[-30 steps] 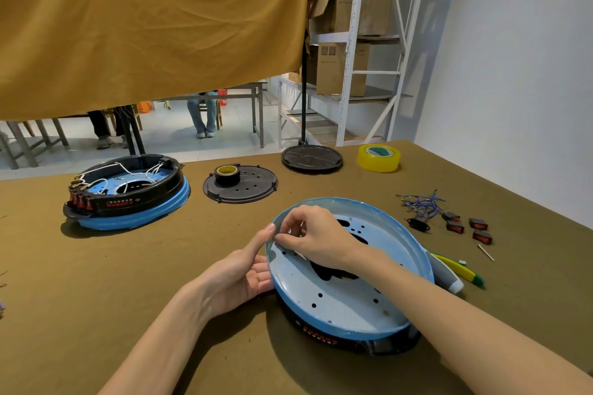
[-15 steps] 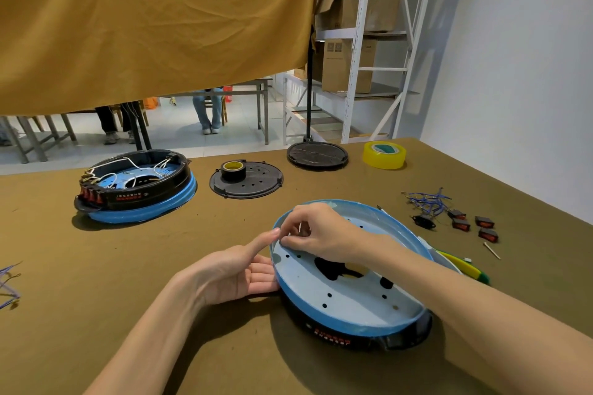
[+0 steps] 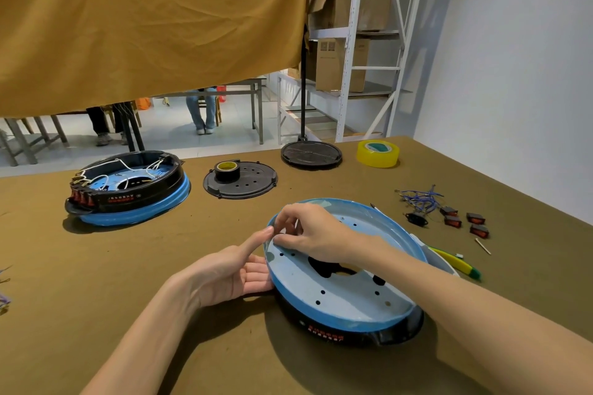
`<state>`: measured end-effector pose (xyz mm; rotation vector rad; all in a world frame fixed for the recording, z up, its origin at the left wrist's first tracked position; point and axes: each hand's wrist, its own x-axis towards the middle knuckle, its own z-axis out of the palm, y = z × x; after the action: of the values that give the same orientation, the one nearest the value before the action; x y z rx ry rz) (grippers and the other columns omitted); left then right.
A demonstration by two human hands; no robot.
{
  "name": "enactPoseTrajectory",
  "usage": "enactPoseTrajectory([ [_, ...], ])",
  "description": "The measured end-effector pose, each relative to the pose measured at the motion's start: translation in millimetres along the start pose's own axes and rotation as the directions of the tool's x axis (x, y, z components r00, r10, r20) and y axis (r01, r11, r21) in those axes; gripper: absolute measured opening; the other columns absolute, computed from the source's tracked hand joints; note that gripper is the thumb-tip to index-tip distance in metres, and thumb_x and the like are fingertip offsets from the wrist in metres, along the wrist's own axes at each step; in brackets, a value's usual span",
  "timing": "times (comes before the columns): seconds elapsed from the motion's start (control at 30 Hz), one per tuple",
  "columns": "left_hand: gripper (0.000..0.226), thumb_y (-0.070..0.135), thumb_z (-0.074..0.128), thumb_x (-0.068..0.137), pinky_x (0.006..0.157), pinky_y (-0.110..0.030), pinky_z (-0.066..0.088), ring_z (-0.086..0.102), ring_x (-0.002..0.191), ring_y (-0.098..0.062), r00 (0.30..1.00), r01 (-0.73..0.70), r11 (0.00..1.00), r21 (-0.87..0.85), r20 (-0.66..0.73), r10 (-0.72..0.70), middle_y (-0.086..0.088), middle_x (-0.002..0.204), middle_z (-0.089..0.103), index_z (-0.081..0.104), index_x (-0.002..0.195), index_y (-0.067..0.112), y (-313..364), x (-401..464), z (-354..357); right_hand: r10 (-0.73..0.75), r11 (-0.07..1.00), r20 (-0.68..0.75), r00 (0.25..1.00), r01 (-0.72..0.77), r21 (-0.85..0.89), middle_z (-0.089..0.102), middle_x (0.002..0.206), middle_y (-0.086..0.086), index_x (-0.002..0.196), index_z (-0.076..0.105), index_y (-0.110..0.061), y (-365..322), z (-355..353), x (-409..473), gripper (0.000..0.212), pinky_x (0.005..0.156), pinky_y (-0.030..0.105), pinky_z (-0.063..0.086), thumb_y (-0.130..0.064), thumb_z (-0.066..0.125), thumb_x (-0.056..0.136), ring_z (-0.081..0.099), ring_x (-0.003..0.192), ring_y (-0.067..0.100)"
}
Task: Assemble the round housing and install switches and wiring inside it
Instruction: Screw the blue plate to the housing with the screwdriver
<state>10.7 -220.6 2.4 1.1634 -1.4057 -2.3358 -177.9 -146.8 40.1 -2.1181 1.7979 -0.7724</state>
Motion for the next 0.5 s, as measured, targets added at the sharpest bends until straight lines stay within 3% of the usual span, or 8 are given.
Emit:
enactPoseTrajectory([
  [0.1, 0.105, 0.059, 0.091, 0.052, 0.073, -0.035, 0.064, 0.075, 0.106, -0.034, 1.0, -0.008, 1.0, 0.007, -0.004, 0.008, -0.026, 0.115, 0.074, 0.055, 0.128, -0.004, 0, -1, 1, -0.035, 0.999, -0.025, 0.999, 0.034, -0.011, 0.061, 0.089, -0.014, 0.097, 0.073, -0.025, 1, 2, -4, 0.009, 0.067, 0.021, 0.045, -0.034, 0.071, 0.095, 0.056, 0.08, 0.006],
  [0.17, 0.103, 0.059, 0.089, 0.055, 0.075, -0.035, 0.064, 0.074, 0.107, -0.033, 1.0, -0.016, 1.0, 0.004, -0.007, 0.016, -0.026, 0.116, 0.074, 0.055, 0.128, -0.004, -1, -2, 1, -0.014, 1.0, -0.012, 1.0, 0.014, -0.018, 0.064, 0.086, -0.012, 0.093, 0.074, -0.021, -1, 4, -3, 0.016, 0.065, 0.026, 0.05, -0.036, 0.07, 0.096, 0.059, 0.078, 0.008],
  [0.27, 0.103, 0.06, 0.088, 0.058, 0.078, -0.036, 0.064, 0.074, 0.109, -0.033, 1.0, -0.02, 1.0, 0.004, 0.0, 0.02, -0.026, 0.117, 0.073, 0.053, 0.13, -0.005, -1, -4, 2, 0.074, 0.992, -0.034, 0.997, -0.07, 0.102, 0.071, 0.084, -0.006, 0.093, 0.074, -0.018, -3, -1, -2, 0.024, 0.066, 0.028, 0.053, -0.04, 0.067, 0.097, 0.064, 0.077, 0.011],
  [0.33, 0.102, 0.059, 0.088, 0.057, 0.075, -0.035, 0.064, 0.074, 0.107, -0.034, 1.0, -0.018, 1.0, -0.022, -0.006, 0.018, -0.026, 0.117, 0.073, 0.053, 0.129, -0.005, 0, -6, 3, 0.119, 0.982, -0.134, 0.984, -0.096, 0.165, 0.07, 0.086, -0.009, 0.096, 0.072, -0.021, 0, -9, -4, 0.015, 0.065, 0.021, 0.053, -0.035, 0.067, 0.098, 0.065, 0.077, 0.007],
  [0.4, 0.1, 0.056, 0.09, 0.057, 0.073, -0.037, 0.065, 0.075, 0.105, -0.034, 1.0, -0.015, 0.998, -0.054, -0.024, 0.014, -0.026, 0.115, 0.074, 0.053, 0.127, -0.005, -1, -7, 6, 0.149, 0.985, -0.245, 0.958, -0.123, 0.12, 0.068, 0.086, -0.009, 0.095, 0.07, -0.022, 11, -21, -11, 0.004, 0.066, 0.018, 0.049, -0.024, 0.067, 0.098, 0.063, 0.077, 0.006],
  [0.5, 0.094, 0.051, 0.09, 0.06, 0.074, -0.039, 0.065, 0.075, 0.103, -0.035, 0.998, -0.038, 0.996, -0.087, -0.05, 0.034, -0.026, 0.113, 0.074, 0.053, 0.124, -0.007, -2, -8, 10, 0.242, 0.968, -0.37, 0.897, -0.25, 0.026, 0.067, 0.09, -0.005, 0.094, 0.068, -0.021, 35, -42, -31, 0.005, 0.07, 0.024, 0.047, -0.019, 0.064, 0.097, 0.06, 0.079, 0.006],
])
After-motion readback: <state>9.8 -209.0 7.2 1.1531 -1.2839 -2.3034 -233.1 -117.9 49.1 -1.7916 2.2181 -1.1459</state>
